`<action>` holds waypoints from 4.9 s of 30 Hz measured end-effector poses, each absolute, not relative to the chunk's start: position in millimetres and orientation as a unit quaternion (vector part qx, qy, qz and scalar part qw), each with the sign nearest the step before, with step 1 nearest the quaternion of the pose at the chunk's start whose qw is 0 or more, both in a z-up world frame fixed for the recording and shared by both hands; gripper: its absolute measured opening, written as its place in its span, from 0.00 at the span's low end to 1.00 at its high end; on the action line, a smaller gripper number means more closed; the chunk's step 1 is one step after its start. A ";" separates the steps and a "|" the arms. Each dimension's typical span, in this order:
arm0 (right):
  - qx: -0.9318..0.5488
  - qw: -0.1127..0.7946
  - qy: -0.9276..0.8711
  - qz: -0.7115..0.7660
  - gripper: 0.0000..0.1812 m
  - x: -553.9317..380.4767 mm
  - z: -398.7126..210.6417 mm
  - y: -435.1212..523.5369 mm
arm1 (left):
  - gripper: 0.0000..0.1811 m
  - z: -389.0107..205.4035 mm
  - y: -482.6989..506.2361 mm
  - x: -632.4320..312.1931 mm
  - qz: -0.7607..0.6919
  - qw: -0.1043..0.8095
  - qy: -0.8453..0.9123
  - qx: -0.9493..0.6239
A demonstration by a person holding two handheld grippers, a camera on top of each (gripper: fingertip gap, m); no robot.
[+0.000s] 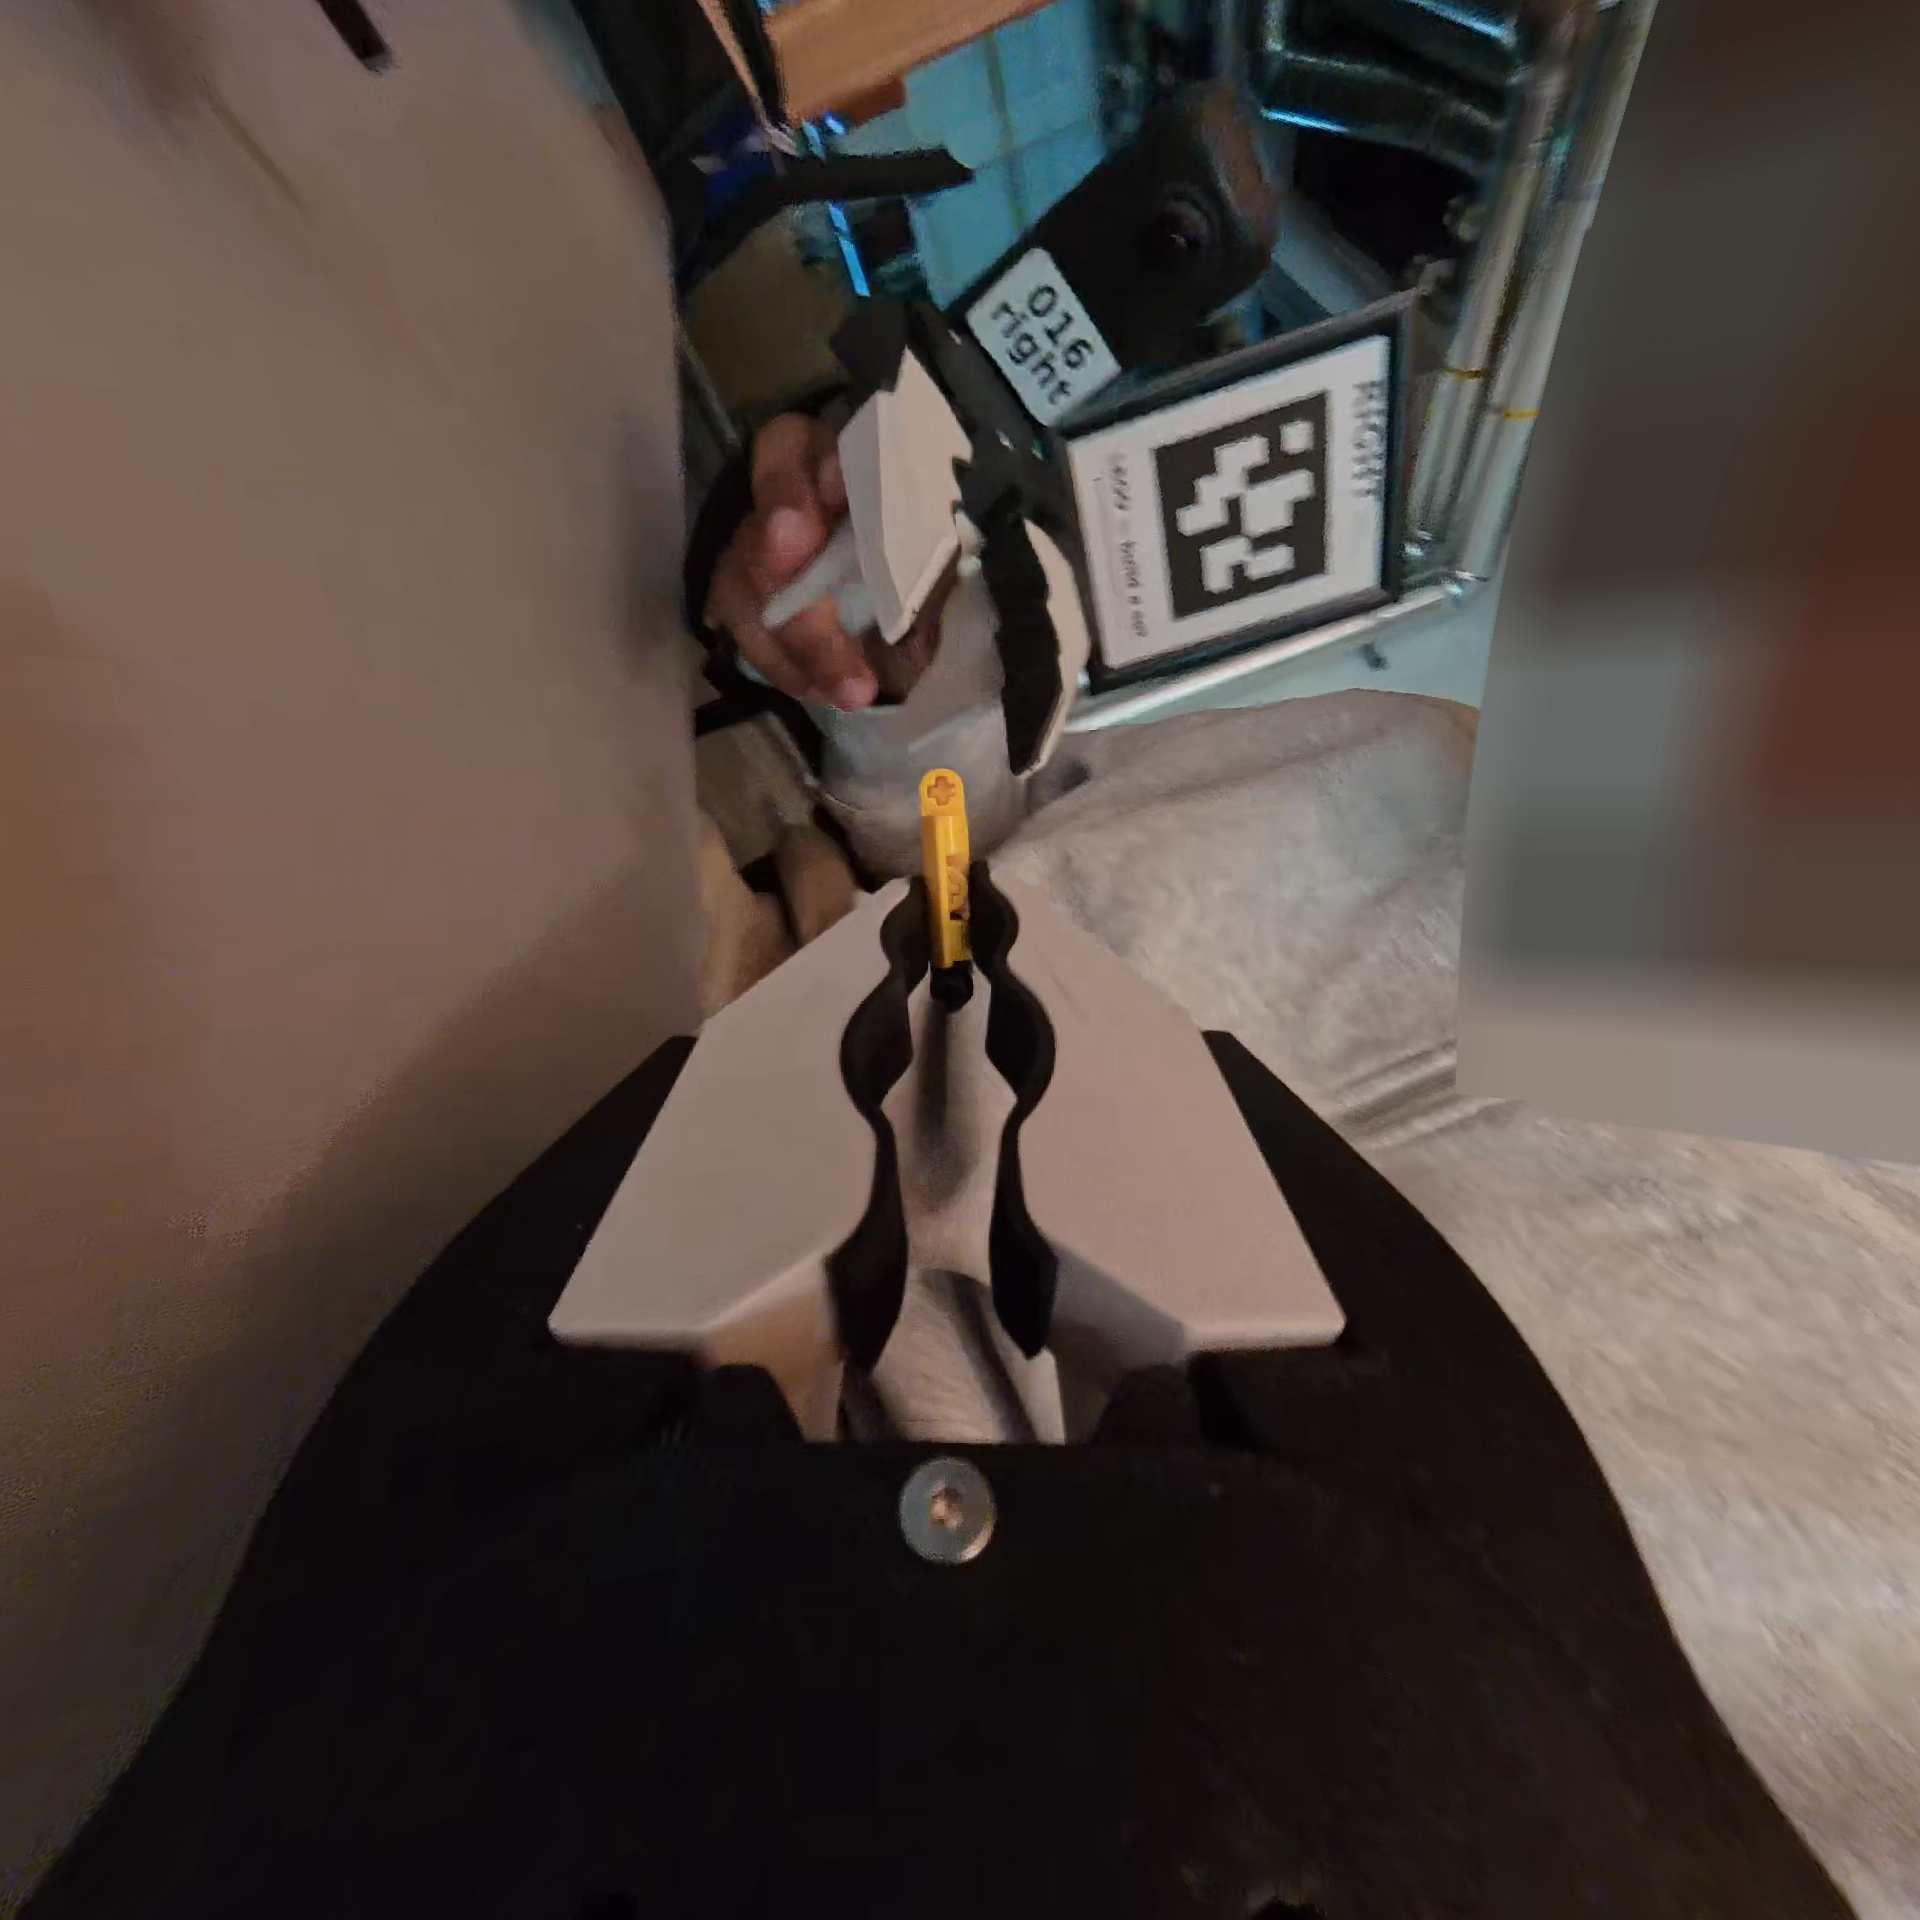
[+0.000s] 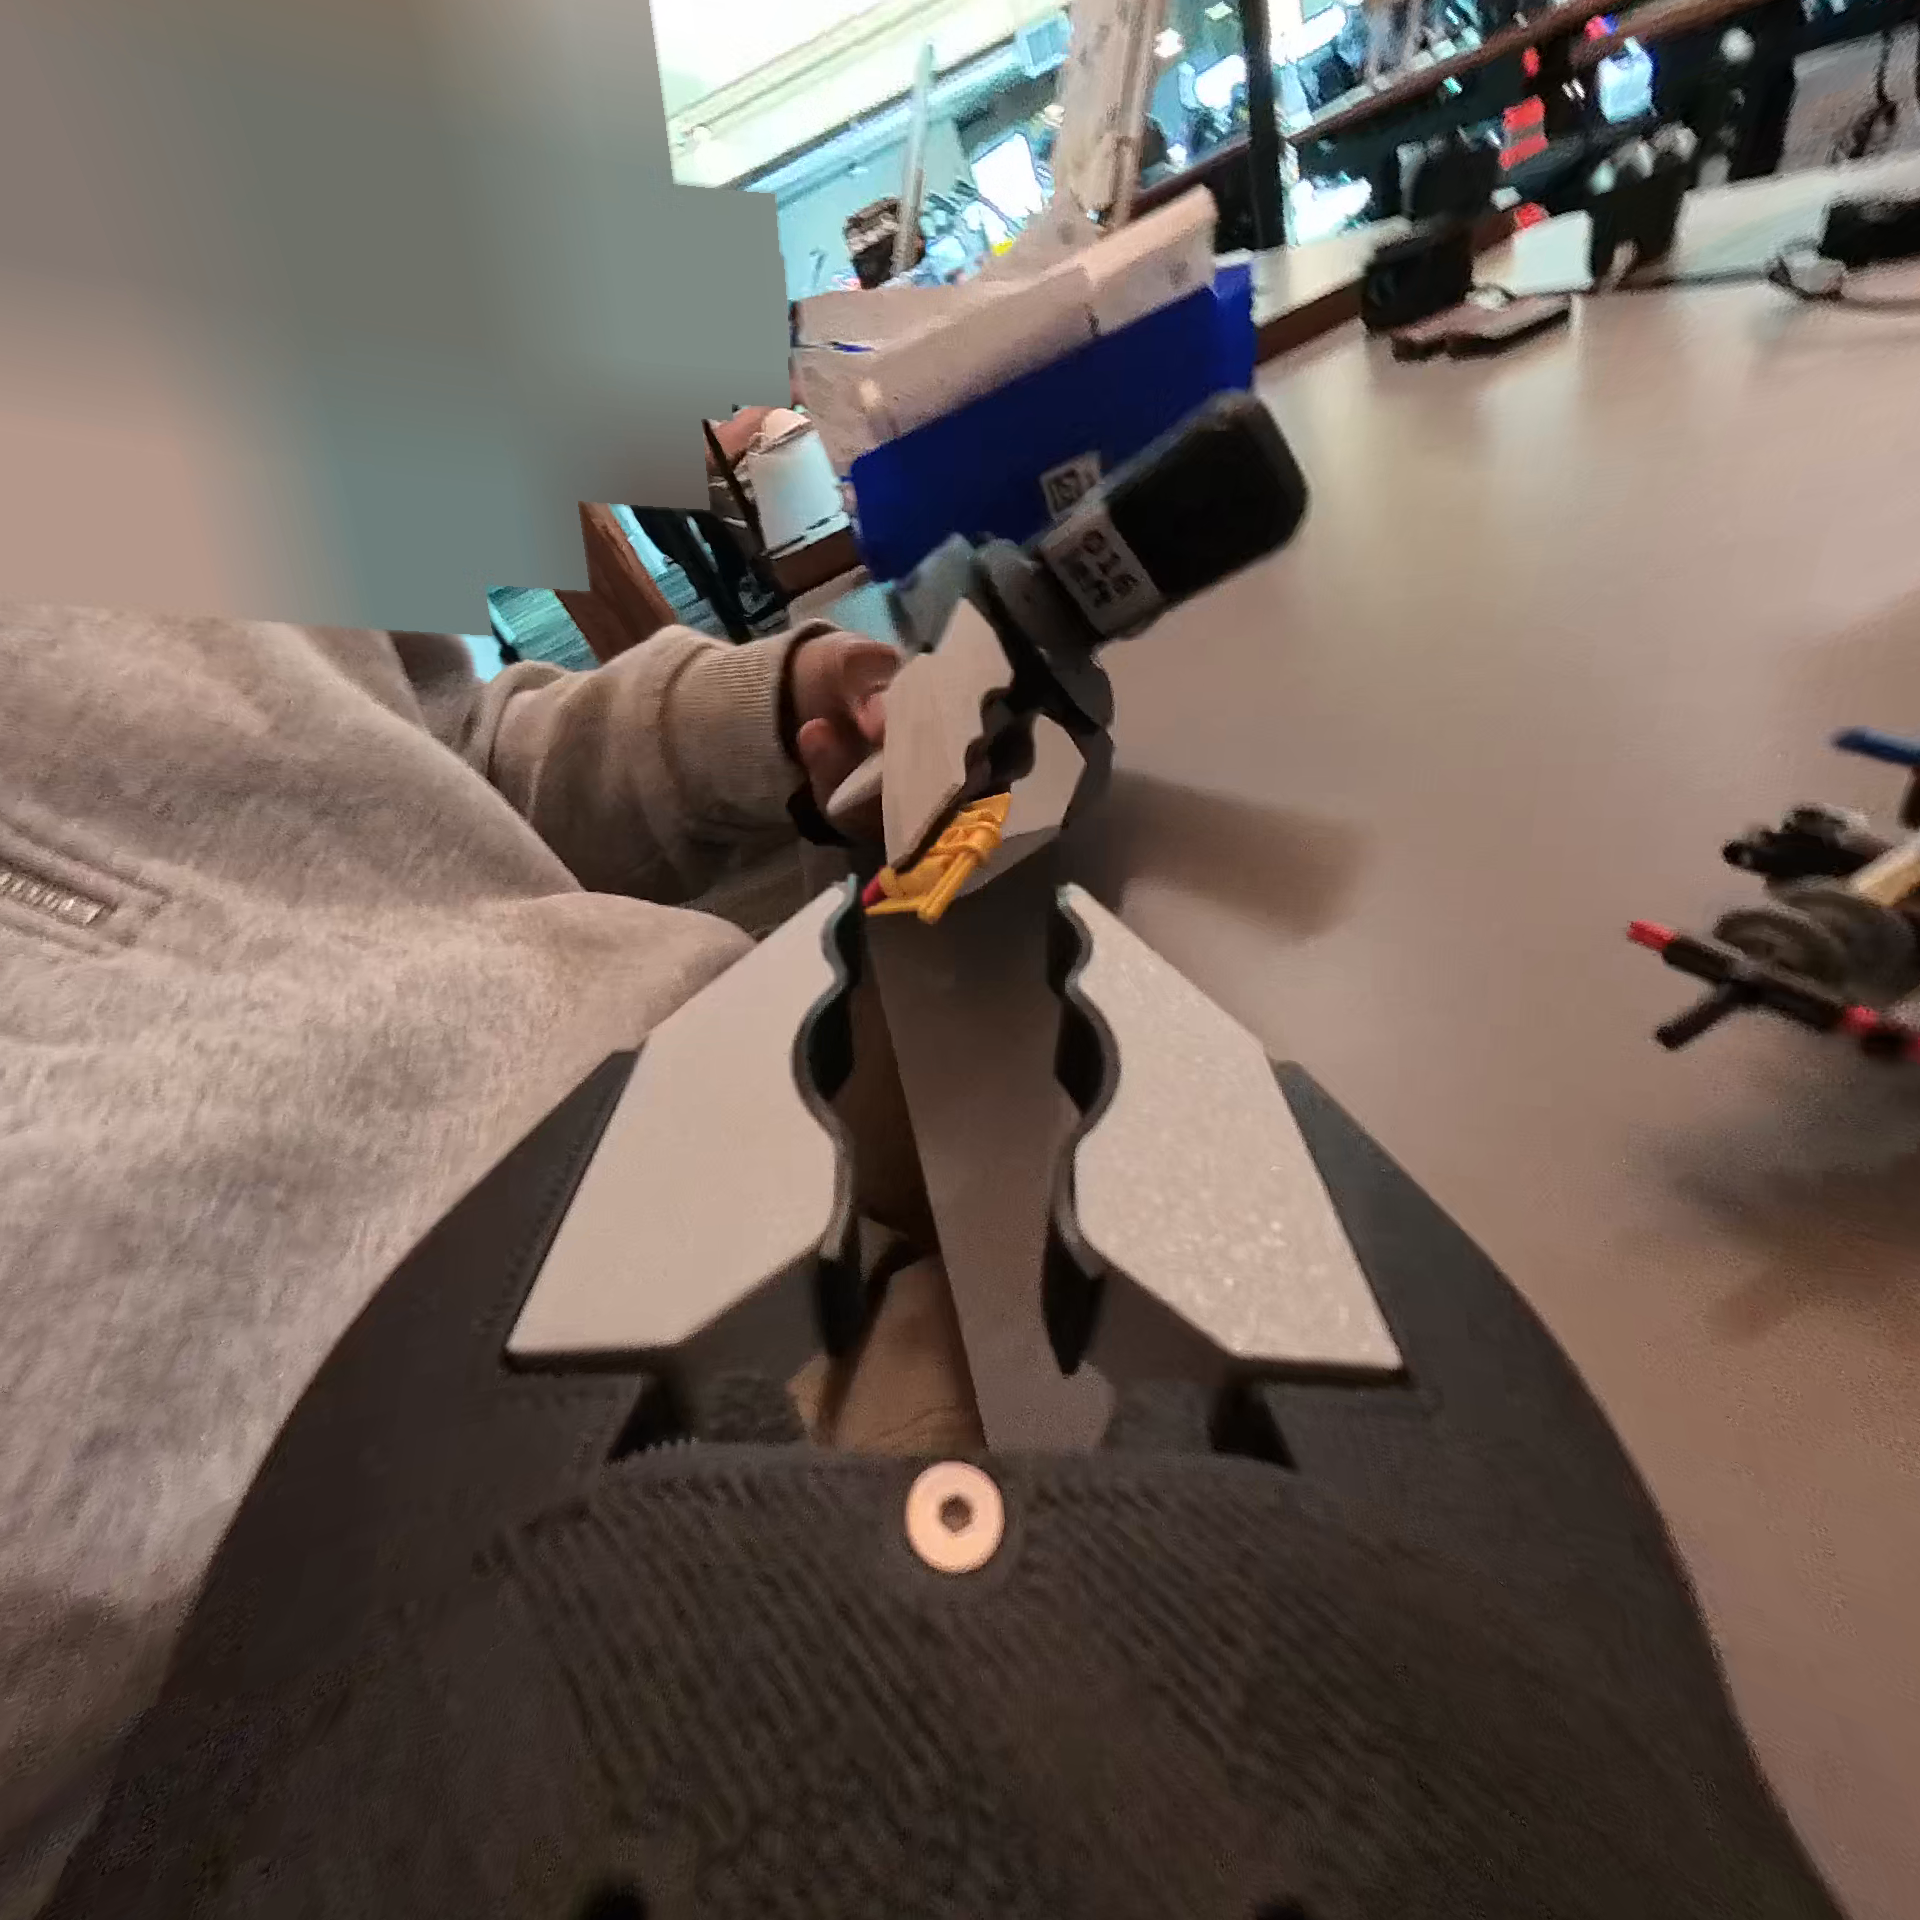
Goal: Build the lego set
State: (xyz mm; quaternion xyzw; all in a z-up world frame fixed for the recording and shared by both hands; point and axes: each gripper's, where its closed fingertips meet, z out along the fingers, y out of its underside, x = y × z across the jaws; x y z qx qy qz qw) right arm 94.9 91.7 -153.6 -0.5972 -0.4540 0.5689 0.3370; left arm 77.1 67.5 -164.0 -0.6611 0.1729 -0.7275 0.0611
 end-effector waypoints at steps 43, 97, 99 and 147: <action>-0.430 0.341 -0.599 0.583 0.14 81.7 -137.7 8.7 | 0.03 -140.5 -4.2 82.0 -0.780 -0.077 0.285 -0.551; -0.453 0.335 -0.596 0.572 0.11 82.5 -140.7 15.0 | 0.02 -143.0 1.9 81.9 -0.779 -0.076 0.268 -0.562; -0.454 0.335 -0.596 0.572 0.10 82.3 -140.9 15.2 | 0.02 -143.2 2.0 81.9 -0.779 -0.076 0.267 -0.562; -0.654 0.253 -0.401 0.590 0.02 78.3 -171.3 82.6 | 0.03 -171.9 74.2 90.1 -0.679 0.127 0.187 -0.699</action>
